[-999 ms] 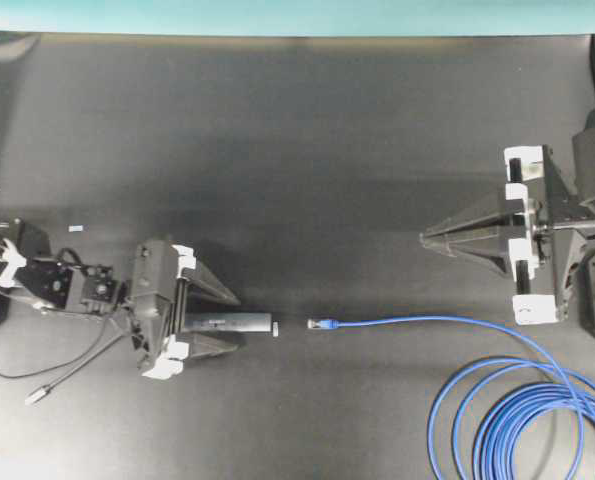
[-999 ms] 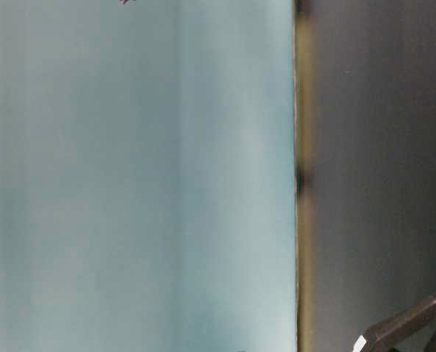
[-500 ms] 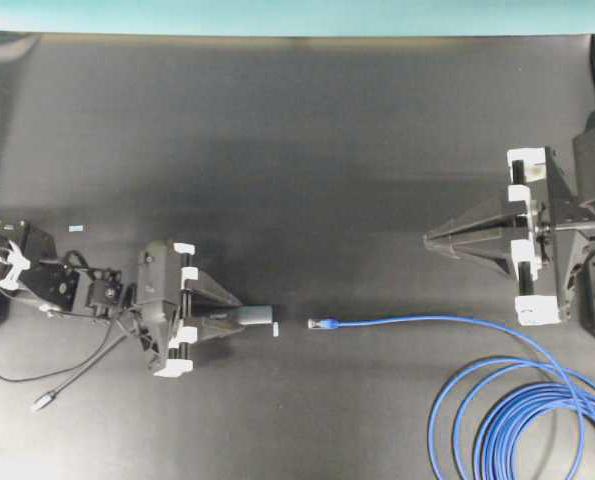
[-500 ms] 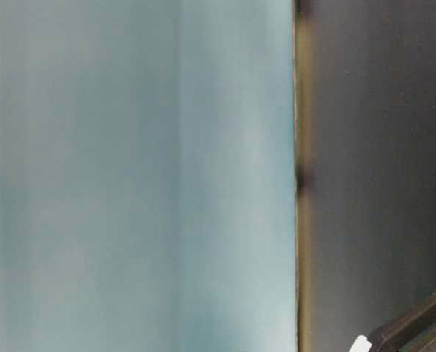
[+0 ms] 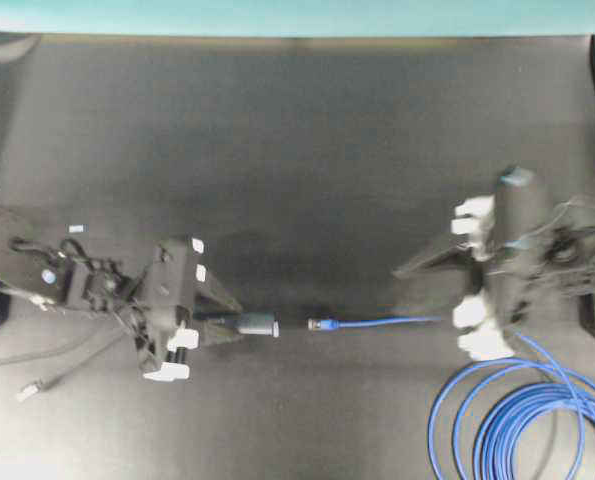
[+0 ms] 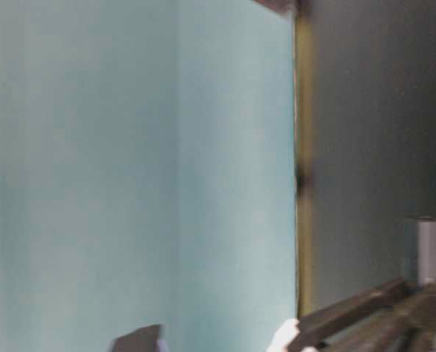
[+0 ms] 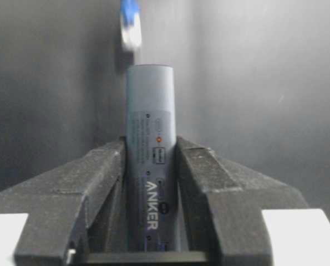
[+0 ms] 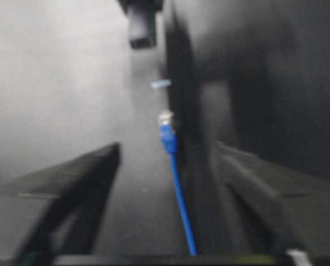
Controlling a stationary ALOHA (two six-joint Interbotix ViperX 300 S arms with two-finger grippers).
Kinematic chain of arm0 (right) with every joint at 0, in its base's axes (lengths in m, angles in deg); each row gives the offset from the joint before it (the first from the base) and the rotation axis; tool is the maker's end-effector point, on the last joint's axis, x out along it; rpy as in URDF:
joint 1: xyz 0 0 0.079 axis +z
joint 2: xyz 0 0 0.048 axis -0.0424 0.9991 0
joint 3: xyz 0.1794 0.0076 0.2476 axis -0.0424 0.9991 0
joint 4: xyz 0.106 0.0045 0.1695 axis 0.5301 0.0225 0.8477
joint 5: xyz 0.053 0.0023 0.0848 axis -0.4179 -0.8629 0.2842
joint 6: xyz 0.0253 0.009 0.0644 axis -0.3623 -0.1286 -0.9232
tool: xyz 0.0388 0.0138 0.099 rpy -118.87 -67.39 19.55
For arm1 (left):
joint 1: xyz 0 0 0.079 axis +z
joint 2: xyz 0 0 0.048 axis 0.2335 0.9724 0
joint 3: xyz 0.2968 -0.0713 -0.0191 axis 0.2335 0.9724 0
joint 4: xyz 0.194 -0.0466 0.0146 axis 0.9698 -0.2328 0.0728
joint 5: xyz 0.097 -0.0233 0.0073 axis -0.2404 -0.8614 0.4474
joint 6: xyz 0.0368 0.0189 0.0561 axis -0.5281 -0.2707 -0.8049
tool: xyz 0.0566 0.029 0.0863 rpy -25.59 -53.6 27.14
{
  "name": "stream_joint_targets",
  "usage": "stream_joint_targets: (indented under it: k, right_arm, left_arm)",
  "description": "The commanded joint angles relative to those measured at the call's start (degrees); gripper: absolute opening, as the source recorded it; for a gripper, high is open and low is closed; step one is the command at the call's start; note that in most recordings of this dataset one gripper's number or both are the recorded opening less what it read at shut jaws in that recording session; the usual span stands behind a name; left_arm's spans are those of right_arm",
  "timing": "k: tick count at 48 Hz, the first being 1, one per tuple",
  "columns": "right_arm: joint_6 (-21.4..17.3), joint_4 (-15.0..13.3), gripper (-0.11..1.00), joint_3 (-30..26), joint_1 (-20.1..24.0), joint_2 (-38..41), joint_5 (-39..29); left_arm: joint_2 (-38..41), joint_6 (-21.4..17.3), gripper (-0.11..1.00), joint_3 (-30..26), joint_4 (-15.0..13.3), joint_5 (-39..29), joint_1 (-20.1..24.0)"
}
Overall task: Insert the LAN cable into the hub.
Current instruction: 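Move the right gripper toward the blue LAN cable plug, then close the right gripper on the blue cable behind the plug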
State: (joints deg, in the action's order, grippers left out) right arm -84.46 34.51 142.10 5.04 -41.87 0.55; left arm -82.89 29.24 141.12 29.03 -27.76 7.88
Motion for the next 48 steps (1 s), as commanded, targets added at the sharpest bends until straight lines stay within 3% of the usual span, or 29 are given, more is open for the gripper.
stream_joint_targets:
  k: [1,12,23,32,48]
  right_arm:
    - [0.62,-0.26,0.77,-2.46,0.44,5.27,2.46]
    - [1.67,0.35,0.75,-3.52,1.23,14.68,11.69]
    - [1.76,3.78,0.75,-1.41,2.02,20.83,22.32]
    - [1.76,4.39,0.75,-2.11,2.99,26.28,25.75]
    - [1.85,5.54,0.73,-4.57,3.08,31.73,27.6]
  left_arm:
    - [-2.2,0.0,0.28,-0.18,0.18,-0.09,0.18]
    - [-2.9,0.62,0.28,-0.26,0.18,-0.09,0.18]
    - [-3.08,1.05,0.28,-0.79,0.18,-0.18,0.18]
    - [-3.16,3.6,0.28,-0.79,0.18,-0.18,0.18]
    - [-3.16,3.69,0.28,-0.88,0.18,-0.44,0.09]
